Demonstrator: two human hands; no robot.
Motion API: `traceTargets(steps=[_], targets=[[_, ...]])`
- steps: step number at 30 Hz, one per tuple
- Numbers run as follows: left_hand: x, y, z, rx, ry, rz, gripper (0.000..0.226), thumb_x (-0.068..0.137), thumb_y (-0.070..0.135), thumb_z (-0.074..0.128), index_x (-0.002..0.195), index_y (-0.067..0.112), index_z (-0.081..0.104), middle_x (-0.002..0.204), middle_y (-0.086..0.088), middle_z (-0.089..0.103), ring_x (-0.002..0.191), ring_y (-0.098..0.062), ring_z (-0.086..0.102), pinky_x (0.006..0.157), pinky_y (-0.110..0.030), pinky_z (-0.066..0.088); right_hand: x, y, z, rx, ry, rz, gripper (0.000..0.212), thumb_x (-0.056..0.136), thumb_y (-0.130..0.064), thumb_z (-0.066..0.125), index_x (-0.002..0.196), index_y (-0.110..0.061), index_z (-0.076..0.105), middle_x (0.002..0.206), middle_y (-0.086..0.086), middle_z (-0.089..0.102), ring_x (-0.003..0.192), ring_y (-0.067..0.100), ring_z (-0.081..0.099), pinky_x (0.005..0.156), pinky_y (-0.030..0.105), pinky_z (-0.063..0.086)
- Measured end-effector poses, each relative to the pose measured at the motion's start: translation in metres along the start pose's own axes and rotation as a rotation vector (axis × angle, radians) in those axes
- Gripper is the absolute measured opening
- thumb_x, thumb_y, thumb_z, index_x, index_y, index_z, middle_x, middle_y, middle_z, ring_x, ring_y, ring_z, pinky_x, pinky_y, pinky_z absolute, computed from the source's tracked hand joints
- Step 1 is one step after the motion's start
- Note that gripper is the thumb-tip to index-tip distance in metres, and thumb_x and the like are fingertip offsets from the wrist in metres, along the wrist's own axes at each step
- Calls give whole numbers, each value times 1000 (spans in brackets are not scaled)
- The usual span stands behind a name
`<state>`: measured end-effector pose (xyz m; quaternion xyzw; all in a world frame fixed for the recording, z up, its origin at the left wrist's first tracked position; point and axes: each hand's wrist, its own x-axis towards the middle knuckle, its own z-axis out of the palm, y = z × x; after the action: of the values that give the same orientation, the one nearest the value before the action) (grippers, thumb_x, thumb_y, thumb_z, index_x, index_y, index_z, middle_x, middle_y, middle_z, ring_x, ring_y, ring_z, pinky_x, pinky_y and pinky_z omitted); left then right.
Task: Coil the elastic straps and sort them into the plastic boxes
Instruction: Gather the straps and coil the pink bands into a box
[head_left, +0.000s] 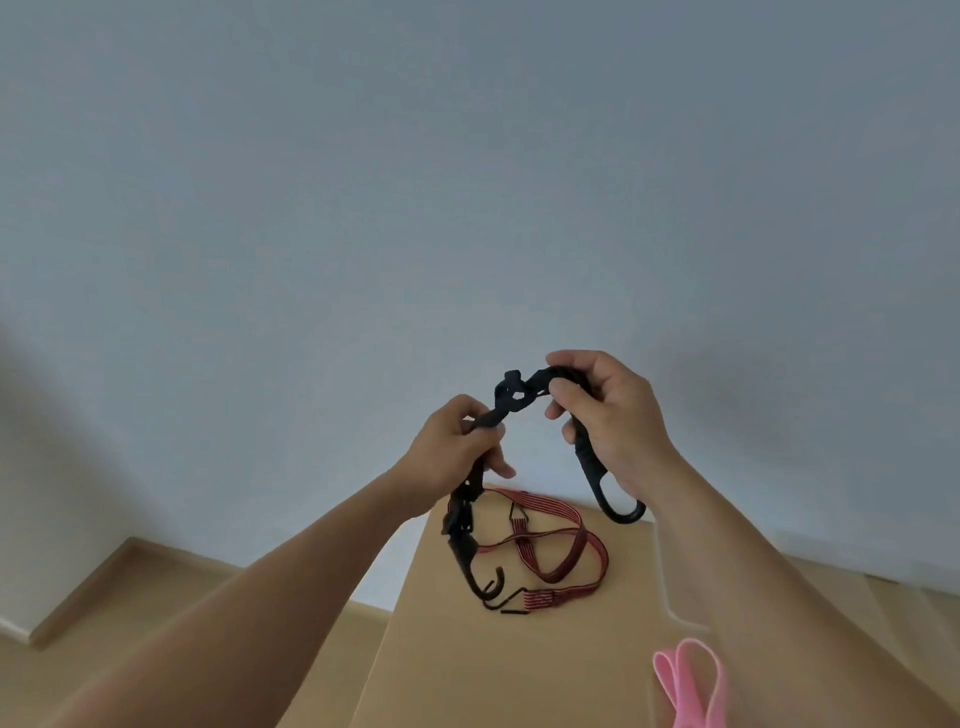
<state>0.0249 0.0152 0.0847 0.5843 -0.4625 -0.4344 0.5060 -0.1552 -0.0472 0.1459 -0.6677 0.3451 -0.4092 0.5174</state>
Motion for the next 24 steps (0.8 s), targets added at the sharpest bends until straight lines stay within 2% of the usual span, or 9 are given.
traceTargets(steps=[2,5,9,12,14,17,20,22,24], targets=[[-6,14,-8,-189,31,-3,16,87,14,66,93,7,53,62,-5,54,54,-27,60,65,-40,53,-5,5,2,-90,27,30,21,95,-8,60,110,-21,65,81,1,70,51,4,58,48,20,45],[-12,31,-11,-482,53,-12,21,72,7,56,92,5,53,63,-5,48,54,-22,50,64,-40,48,-22,26,15,-154,-56,98,22,98,-12,55,118,-18,62,94,-3,71,64,5,63,54,25,46],[-17,44,4,-644,131,-77,3,83,9,52,84,5,52,74,-8,52,67,-21,53,65,-36,48,-43,43,46,-171,-154,116,13,91,-41,57,104,-38,56,92,-20,68,80,-4,64,66,7,44],[-17,38,14,-660,223,-133,14,92,11,56,100,-1,60,94,-15,59,89,-29,57,80,-42,51,-42,51,56,-298,-80,95,15,88,-38,63,98,-38,53,87,-19,66,82,-7,61,66,10,42],[-19,32,15,-631,187,-152,23,92,17,62,105,-2,63,105,-20,60,101,-35,59,91,-44,52,-40,53,58,-349,-59,83,12,88,-35,65,95,-35,56,81,-18,65,77,-4,62,64,15,42],[-26,19,12,-585,-18,-202,36,95,35,59,109,4,69,111,-18,69,103,-31,68,90,-39,56,-37,55,60,-435,-88,54,5,85,-33,66,84,-29,64,67,-16,66,67,-1,63,60,20,46],[-31,-1,8,-380,-233,-230,49,92,49,53,120,11,66,105,-8,70,95,-22,68,84,-36,51,-33,56,59,-339,-1,128,13,82,-34,69,81,-21,67,74,-4,70,71,13,69,68,33,58],[-33,-16,7,-251,-336,-224,41,90,38,59,119,9,61,97,-7,63,88,-20,63,79,-37,49,-30,60,54,-250,-26,218,18,82,-38,70,79,-20,69,77,0,72,69,14,70,60,29,59],[-31,-29,8,-216,-327,-241,31,85,17,66,114,6,59,93,-9,61,86,-22,63,76,-37,52,-28,68,46,-153,-128,319,23,88,-42,65,80,-23,74,79,-1,74,67,12,71,55,25,57]])
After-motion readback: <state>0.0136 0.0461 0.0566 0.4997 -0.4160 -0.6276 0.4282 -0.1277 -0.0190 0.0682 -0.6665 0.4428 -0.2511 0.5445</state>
